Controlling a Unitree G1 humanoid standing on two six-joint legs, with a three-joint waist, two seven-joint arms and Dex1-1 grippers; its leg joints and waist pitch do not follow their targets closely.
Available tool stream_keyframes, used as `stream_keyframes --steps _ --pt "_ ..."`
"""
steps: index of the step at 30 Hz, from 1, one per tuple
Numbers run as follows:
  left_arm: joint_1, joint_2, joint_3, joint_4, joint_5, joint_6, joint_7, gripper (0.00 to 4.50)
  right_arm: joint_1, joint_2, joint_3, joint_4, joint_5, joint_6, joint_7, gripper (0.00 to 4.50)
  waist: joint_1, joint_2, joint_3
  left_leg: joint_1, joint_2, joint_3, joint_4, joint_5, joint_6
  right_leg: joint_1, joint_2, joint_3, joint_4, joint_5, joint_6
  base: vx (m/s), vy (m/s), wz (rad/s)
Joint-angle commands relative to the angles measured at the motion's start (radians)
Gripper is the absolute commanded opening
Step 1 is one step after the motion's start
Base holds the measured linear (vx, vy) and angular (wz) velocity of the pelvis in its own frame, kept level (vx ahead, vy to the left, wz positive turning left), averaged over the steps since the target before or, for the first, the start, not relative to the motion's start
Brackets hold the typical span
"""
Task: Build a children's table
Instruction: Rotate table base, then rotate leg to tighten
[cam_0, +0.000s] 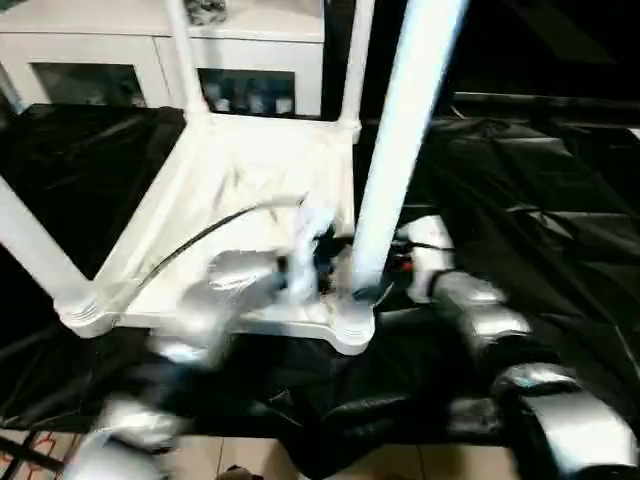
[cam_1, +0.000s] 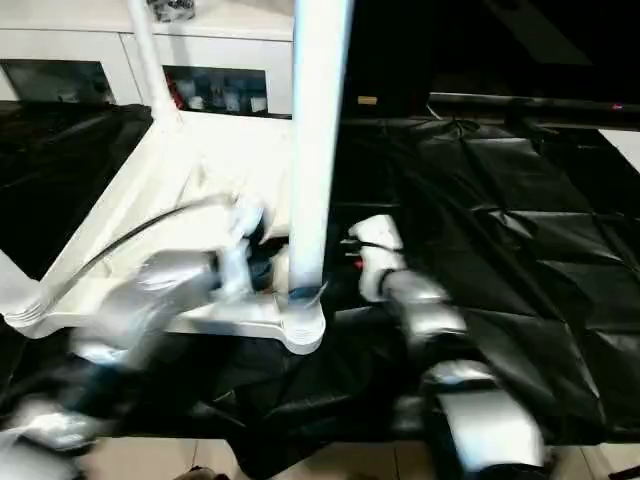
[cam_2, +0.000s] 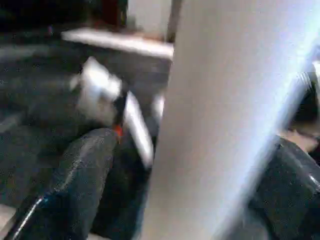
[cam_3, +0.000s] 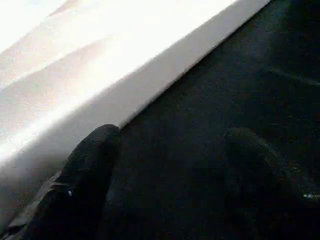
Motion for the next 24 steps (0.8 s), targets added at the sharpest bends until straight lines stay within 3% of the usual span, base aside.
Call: stream_keyframes --steps 1,4,5,6,8,11,12,14,15,17,18,21,24 --pt "0.001 0.054 -0.039 -0.017 0.026 0.009 -0.092 4.47 0.023 -0.029 0.018 -0.069 0.014 -0.017 0.101 3.75 0.007 0.009 -0.071 0.019 0.020 -0.007 -0.064 -0.208 0.030 0.050 -0.035 0.028 -0.064 -0.085 -0.266 0.000 0.000 0.00" --pt "-0.009 0.104 -0.058 0.012 0.056 -0.014 -0.146 4.47 0.054 -0.072 0.044 -0.132 0.010 -0.022 0.188 3.75 0.010 0.007 -0.069 0.021 0.020 -0.006 -0.065 -0.226 0.030 0.050 -0.035 0.028 -0.067 -0.099 -0.263 0.000 0.000 0.00" --pt "-0.010 0.106 -0.059 0.016 0.059 -0.019 -0.148 4.20 0.056 -0.074 0.046 -0.136 0.011 -0.021 0.192 3.75 0.012 0.008 -0.068 0.022 0.020 -0.006 -0.065 -0.229 0.027 0.048 -0.036 0.029 -0.068 -0.109 -0.263 0.000 0.000 0.00" --pt "-0.025 0.114 -0.062 0.058 0.084 -0.055 -0.157 4.20 0.082 -0.100 0.059 -0.193 0.022 -0.001 0.255 3.75 0.013 0.011 -0.068 0.022 0.020 -0.006 -0.066 -0.243 0.019 0.047 -0.038 0.029 -0.070 -0.130 -0.265 0.000 0.000 0.00" --pt "-0.040 0.117 -0.065 0.100 0.109 -0.094 -0.156 4.12 0.106 -0.123 0.071 -0.244 0.032 0.021 0.307 3.75 0.017 0.008 -0.066 0.023 0.018 -0.007 -0.068 -0.260 0.023 0.049 -0.034 0.030 -0.077 -0.151 -0.246 0.000 0.000 0.00" --pt "-0.066 0.127 -0.085 0.166 0.156 -0.143 -0.169 3.79 0.153 -0.165 0.094 -0.350 0.052 0.072 0.403 3.75 0.028 0.006 -0.068 0.023 0.020 -0.008 -0.068 -0.246 0.027 0.050 -0.037 0.032 -0.074 -0.140 -0.235 0.000 0.000 0.00" --pt "-0.078 0.131 -0.099 0.194 0.173 -0.167 -0.178 3.77 0.184 -0.193 0.107 -0.421 0.062 0.106 0.451 3.75 0.029 0.016 -0.069 0.023 0.020 -0.009 -0.067 -0.243 0.023 0.048 -0.039 0.031 -0.074 -0.143 -0.241 0.000 0.000 0.00" --pt "-0.091 0.128 -0.109 0.226 0.194 -0.192 -0.184 3.59 0.216 -0.226 0.119 -0.491 0.073 0.141 0.496 3.75 0.030 0.009 -0.068 0.021 0.020 -0.010 -0.067 -0.240 0.028 0.051 -0.037 0.032 -0.074 -0.129 -0.241 0.000 0.000 0.00" --pt "-0.101 0.123 -0.117 0.256 0.215 -0.219 -0.184 3.45 0.239 -0.253 0.127 -0.543 0.084 0.169 0.529 3.75 0.033 0.013 -0.068 0.024 0.019 -0.009 -0.067 -0.242 0.035 0.050 -0.034 0.031 -0.080 -0.127 -0.237 0.000 0.000 0.00" --pt "-0.114 0.117 -0.125 0.296 0.239 -0.255 -0.185 3.36 0.261 -0.279 0.133 -0.600 0.097 0.206 0.557 3.75 0.033 0.009 -0.068 0.019 0.019 -0.011 -0.068 -0.236 0.036 0.054 -0.038 0.030 -0.077 -0.124 -0.239 0.000 0.000 0.00" --pt "-0.127 0.112 -0.135 0.336 0.260 -0.290 -0.197 3.34 0.283 -0.304 0.135 -0.668 0.117 0.259 0.578 3.75 0.034 0.014 -0.068 0.023 0.019 -0.011 -0.066 -0.244 0.037 0.052 -0.037 0.032 -0.082 -0.130 -0.235 0.000 0.000 0.00" --pt "-0.135 0.105 -0.138 0.364 0.272 -0.307 -0.194 3.03 0.297 -0.323 0.138 -0.713 0.131 0.297 0.595 3.75 0.033 0.011 -0.070 0.018 0.020 -0.013 -0.067 -0.242 0.038 0.055 -0.041 0.030 -0.078 -0.129 -0.239 0.000 0.000 0.00" --pt "-0.145 0.100 -0.142 0.402 0.288 -0.329 -0.201 2.88 0.319 -0.348 0.144 -0.771 0.137 0.344 0.620 3.75 0.032 0.012 -0.068 0.021 0.021 -0.012 -0.067 -0.257 0.031 0.050 -0.042 0.031 -0.082 -0.162 -0.247 0.000 0.000 0.00"
